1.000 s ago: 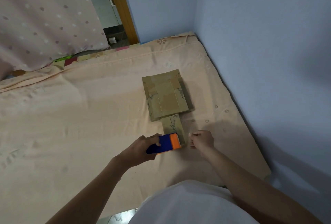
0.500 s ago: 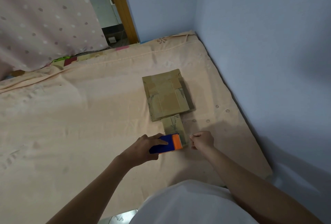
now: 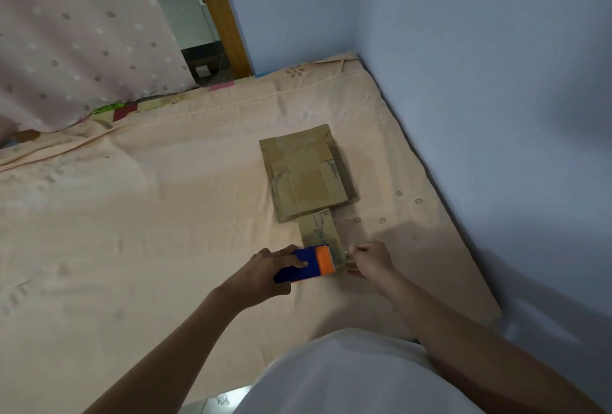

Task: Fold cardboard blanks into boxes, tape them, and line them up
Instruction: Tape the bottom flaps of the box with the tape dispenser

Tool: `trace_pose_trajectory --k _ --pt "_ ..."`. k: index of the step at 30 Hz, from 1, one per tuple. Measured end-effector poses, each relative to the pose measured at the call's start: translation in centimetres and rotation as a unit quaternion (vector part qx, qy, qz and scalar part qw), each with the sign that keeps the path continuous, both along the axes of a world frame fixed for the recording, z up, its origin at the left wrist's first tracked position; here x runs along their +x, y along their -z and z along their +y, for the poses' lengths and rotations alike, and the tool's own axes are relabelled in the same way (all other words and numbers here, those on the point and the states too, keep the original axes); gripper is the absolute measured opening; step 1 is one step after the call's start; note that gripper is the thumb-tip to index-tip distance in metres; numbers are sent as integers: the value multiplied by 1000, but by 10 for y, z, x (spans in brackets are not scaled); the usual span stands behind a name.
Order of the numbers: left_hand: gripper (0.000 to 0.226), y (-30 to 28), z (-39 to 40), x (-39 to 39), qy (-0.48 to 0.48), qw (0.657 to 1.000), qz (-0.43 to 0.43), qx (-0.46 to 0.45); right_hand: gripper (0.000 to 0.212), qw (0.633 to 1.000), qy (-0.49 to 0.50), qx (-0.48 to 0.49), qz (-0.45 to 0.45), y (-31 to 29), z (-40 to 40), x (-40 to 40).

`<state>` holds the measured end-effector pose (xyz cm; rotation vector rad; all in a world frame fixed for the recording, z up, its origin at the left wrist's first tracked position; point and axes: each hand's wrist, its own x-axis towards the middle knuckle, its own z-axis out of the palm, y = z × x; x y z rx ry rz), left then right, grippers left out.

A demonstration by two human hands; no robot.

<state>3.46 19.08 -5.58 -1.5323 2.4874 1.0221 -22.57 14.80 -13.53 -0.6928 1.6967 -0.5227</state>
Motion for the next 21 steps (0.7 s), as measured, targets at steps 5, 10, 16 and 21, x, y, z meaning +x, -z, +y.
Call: trace_pose_trajectory --k 5,10,16,21 --pt "47 4 1 -3 9 1000 9 1 22 1000 -16 -3 -1 12 -2 0" --pt "45 3 3 -2 10 1000 1 5 22 999 -36 2 16 27 -6 -1" --pt "45 3 7 -1 4 1000 -1 4 21 999 -37 -3 39 38 -9 1" --pt "44 1 9 0 5 1000 10 1 20 998 -28 -11 49 24 -8 3"
